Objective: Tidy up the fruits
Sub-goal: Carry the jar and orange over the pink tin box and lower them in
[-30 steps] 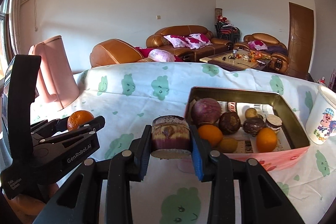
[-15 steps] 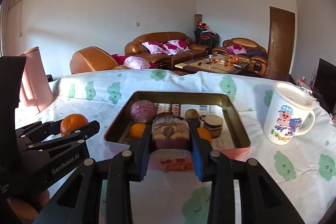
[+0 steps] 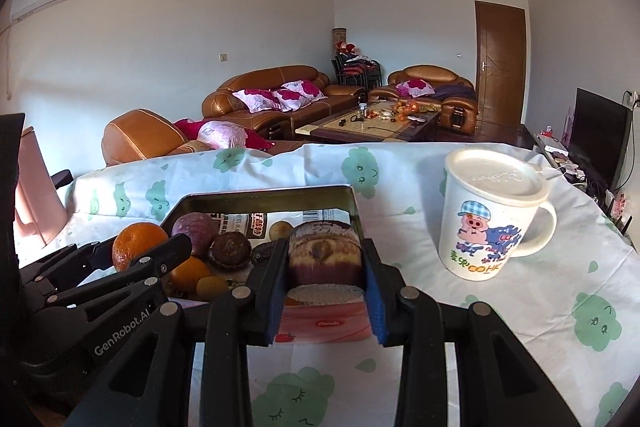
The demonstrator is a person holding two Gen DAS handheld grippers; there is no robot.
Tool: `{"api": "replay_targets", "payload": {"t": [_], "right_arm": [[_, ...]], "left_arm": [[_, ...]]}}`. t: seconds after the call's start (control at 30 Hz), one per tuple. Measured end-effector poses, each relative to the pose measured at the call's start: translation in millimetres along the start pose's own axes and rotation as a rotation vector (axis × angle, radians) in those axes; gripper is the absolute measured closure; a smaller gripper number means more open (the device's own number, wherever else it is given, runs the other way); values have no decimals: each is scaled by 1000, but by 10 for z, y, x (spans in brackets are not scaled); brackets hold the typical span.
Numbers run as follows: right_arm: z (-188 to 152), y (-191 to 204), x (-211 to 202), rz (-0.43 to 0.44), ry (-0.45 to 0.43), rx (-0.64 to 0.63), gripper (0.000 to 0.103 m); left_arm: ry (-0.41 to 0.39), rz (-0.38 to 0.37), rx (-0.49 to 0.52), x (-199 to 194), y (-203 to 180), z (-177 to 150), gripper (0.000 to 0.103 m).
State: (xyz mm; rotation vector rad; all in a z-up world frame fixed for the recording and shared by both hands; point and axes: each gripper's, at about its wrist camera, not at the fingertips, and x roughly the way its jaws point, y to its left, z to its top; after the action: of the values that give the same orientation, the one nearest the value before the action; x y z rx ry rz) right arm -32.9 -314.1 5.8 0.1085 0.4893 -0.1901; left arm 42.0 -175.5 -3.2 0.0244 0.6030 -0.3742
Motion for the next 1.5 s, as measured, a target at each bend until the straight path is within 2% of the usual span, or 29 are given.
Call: {"api": "replay_targets", "payload": {"t": [0.3,0.6,0.83,0.97,1.13,1.2,1.5], "right_arm": [[271,-71,238,-11,1,20,67],[345,-42,580,-12,37,6,67],[390,-80,771,6,73,21,67],[404,-86,883,32,107,26,67],[380,-60,1050,109,161,27,66],[368,-52,1118,107,183,20,67],[340,-92,1145,204,213,41,66]], "left_arm": [[5,-20,-54,255,4,180,55],[32,-42,-62,427,0,197,55],[38,-17,-52,528,-13,249,55],[38,23,-25,558,-19,265,55],[20,62,18,509,0,211,55],[21,58,22,501,2,206,55],[25,82,30,492,-9,234,55]]}}
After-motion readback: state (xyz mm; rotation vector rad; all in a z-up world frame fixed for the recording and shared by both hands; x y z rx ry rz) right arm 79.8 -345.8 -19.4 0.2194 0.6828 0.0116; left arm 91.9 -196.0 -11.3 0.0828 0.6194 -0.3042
